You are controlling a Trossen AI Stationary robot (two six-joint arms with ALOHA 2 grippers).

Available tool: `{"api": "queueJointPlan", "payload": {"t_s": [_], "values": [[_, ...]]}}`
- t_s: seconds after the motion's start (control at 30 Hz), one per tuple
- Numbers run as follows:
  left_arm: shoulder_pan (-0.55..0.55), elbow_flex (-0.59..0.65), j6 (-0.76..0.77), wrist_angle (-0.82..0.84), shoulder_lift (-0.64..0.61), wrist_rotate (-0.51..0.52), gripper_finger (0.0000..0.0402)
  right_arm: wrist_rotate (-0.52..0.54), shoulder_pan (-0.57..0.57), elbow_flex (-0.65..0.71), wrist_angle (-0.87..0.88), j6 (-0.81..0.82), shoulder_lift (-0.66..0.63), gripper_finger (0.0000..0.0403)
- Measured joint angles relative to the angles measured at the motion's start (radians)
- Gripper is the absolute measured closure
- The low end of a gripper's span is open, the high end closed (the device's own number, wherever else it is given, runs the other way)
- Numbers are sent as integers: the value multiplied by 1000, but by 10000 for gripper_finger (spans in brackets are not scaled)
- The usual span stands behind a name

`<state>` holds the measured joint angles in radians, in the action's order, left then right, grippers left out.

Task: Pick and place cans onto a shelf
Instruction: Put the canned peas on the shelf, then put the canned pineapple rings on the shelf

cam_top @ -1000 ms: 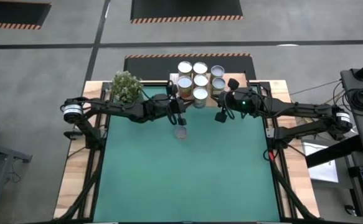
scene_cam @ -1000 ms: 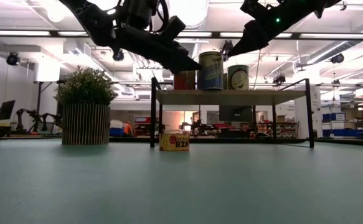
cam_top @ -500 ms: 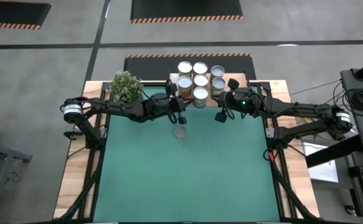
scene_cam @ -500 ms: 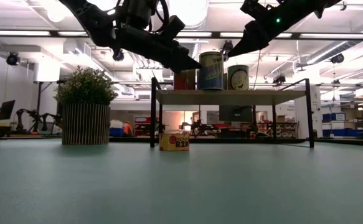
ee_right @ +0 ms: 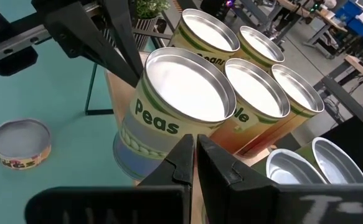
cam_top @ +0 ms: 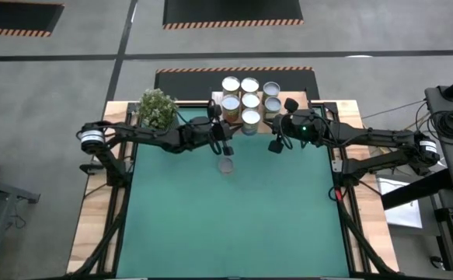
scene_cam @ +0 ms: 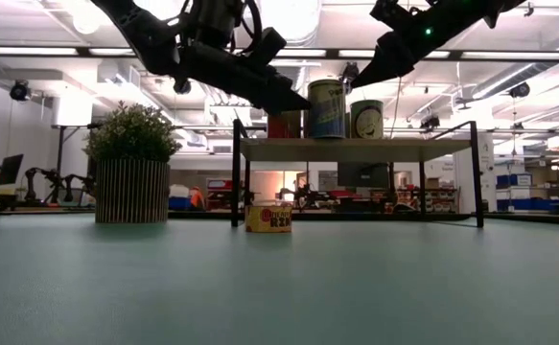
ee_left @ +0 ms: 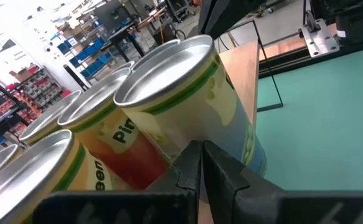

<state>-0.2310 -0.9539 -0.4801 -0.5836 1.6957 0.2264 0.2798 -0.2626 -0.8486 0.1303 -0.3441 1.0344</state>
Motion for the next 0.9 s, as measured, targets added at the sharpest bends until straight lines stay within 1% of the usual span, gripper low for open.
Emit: {"api": "queueJointPlan", "payload": {"t_s": [0.33,0.57,0.7,0.9], "values": [[0,0,0,0,-1,0,401,0,0,0,0,0,0,394],[1,0,0,34,-17,6,402,0,0,0,1,1,-2,394],[10,0,8,101,-61,37,401,0,3,0,10,18,-19,394],[22,31,18,198,-185,12,402,0,41,0,58,105,-84,394]]}}
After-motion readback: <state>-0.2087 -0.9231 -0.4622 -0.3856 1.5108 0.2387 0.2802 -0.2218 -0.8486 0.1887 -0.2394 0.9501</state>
